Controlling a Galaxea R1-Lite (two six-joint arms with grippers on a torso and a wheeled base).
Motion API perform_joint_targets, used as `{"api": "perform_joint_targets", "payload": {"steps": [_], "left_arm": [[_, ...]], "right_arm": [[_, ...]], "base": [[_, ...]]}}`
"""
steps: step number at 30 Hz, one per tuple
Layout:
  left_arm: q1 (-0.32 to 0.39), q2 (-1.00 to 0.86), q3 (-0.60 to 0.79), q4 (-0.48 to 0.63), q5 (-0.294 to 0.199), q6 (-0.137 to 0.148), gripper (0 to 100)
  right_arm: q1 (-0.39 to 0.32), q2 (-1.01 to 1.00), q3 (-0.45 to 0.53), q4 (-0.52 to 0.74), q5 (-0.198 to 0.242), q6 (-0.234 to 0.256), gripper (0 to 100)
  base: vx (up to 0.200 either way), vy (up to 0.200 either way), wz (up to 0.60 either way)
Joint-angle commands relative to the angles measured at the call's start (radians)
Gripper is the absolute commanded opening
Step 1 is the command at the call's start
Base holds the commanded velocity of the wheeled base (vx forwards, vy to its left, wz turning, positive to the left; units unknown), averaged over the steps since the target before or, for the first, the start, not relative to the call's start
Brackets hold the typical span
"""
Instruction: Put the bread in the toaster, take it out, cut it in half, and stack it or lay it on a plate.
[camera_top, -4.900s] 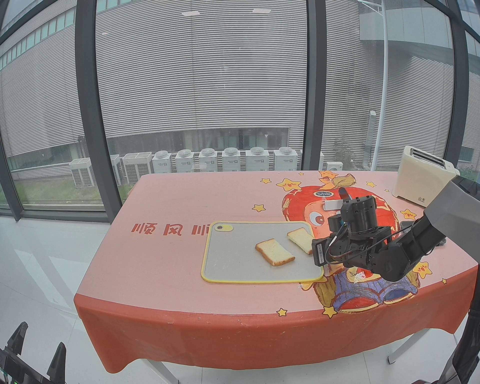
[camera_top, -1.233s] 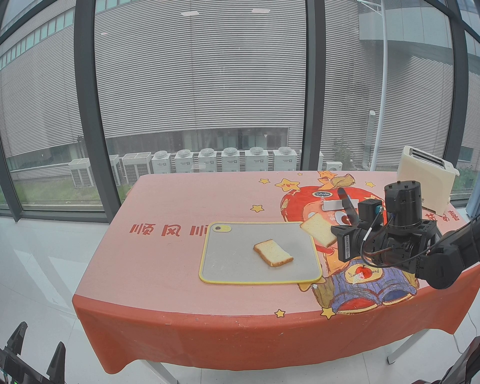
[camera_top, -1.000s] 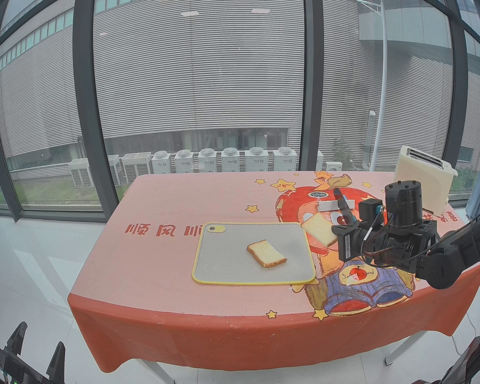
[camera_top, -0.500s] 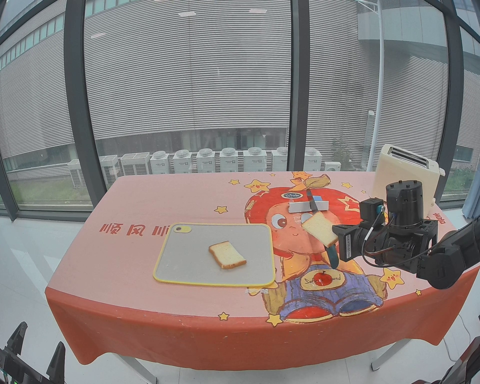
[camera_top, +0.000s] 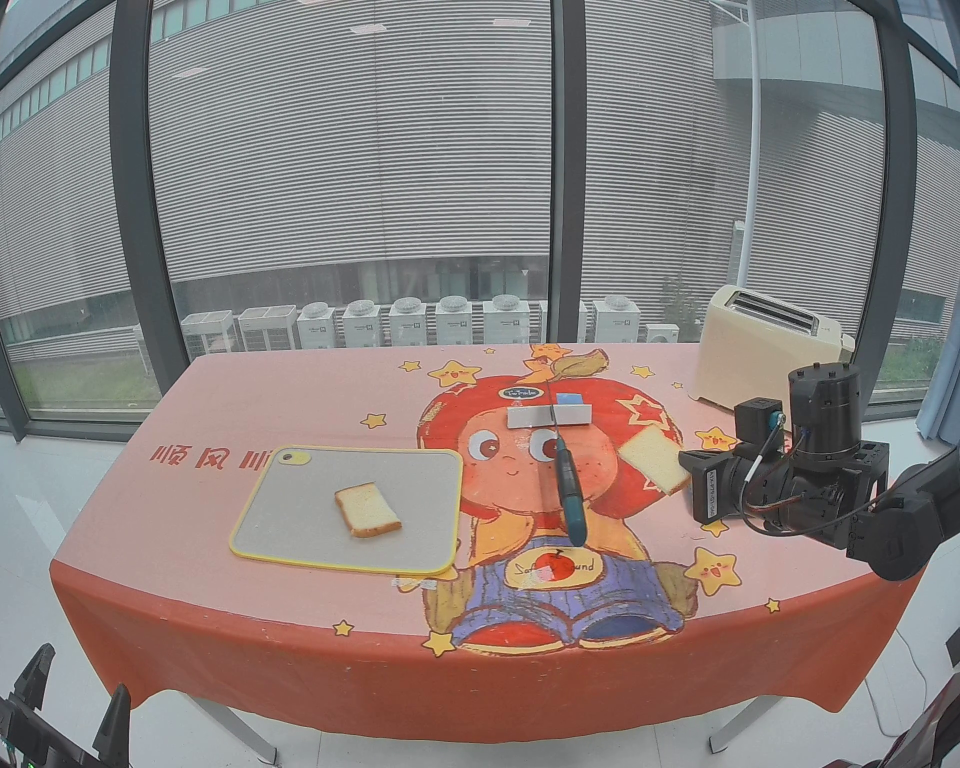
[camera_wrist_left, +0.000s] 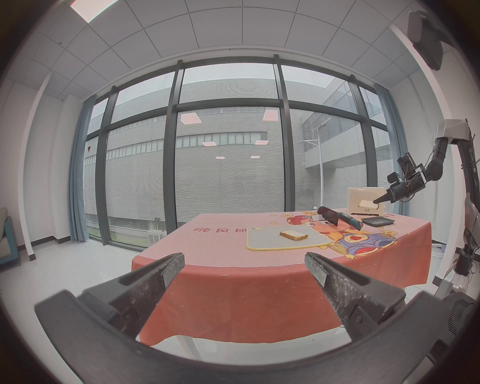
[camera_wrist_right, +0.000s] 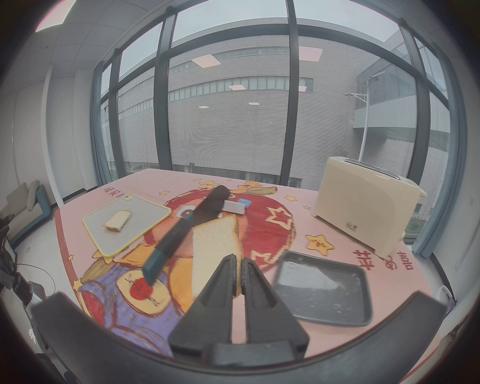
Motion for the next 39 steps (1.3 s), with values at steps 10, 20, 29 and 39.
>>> {"api": "perform_joint_targets", "payload": {"steps": [10, 20, 29, 39], "left_arm": [[0.000, 0.002, 0.018, 0.000, 0.000, 0.000, 100], [0.000, 0.002, 0.018, 0.000, 0.000, 0.000, 100], [0.000, 0.002, 0.018, 0.000, 0.000, 0.000, 100], [0.000, 0.002, 0.018, 0.000, 0.000, 0.000, 100]], "right_arm": [[-0.051, -0.010, 0.045, -0.011, 0.000, 0.000, 0], [-0.047, -0.005, 0.061, -0.011, -0.006, 0.026, 0], [-0.024, 0.004, 0.062, -0.011, -0.080, 0.125, 0], [0.041, 0.048, 0.065, -0.016, -0.224, 0.304, 0]], "base": [[0.000, -0.120, 0.00], [0.000, 0.000, 0.00], [0.000, 0.000, 0.00], [0.000, 0.000, 0.00]]}}
